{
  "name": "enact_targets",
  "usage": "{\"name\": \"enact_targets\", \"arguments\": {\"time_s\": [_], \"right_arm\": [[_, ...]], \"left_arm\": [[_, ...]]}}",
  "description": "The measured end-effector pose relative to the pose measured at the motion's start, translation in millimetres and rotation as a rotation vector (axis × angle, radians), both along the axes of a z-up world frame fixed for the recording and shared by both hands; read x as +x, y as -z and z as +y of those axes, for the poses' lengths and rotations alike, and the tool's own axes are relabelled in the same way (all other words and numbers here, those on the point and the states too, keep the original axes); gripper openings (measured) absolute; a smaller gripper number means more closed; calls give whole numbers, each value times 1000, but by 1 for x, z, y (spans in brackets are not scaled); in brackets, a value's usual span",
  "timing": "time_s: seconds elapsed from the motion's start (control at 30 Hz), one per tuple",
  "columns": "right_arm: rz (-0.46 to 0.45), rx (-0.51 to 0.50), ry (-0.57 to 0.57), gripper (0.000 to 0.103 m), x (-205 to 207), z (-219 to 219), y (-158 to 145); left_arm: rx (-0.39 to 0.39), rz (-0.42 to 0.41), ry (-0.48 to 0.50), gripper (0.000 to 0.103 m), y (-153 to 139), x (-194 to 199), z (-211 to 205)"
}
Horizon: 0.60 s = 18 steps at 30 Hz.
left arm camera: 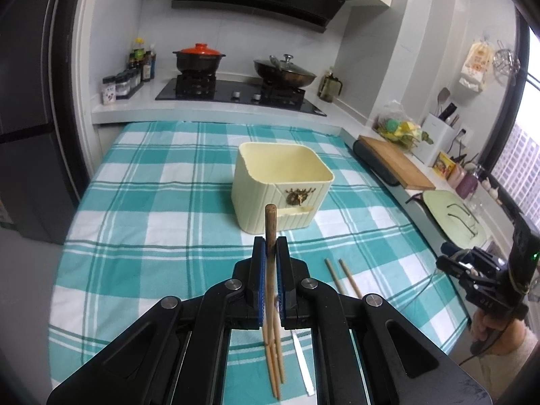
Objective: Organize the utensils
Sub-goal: 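Lift and carry the spoon and chopstick over the cream utensil box with both grippers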
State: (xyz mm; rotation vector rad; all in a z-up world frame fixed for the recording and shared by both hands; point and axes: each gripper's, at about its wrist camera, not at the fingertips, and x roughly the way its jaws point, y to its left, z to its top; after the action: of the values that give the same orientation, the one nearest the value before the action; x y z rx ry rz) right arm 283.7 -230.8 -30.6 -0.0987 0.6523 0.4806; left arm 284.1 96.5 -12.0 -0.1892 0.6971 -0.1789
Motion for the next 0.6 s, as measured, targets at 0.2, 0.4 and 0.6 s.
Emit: {"name": "enact_targets", "arguments": {"time_s": [0.2, 0.4, 0.6], "right_arm": [[-30, 15, 6, 41, 4, 2, -18], [-37, 13, -10, 41, 18, 9, -35], [-58, 5, -45, 41, 42, 23, -66]], "left_arm": [[11, -12, 2, 4, -9, 1, 1], [6, -21, 11, 4, -31, 11, 5], [58, -68, 26, 4, -74, 34, -1]]}}
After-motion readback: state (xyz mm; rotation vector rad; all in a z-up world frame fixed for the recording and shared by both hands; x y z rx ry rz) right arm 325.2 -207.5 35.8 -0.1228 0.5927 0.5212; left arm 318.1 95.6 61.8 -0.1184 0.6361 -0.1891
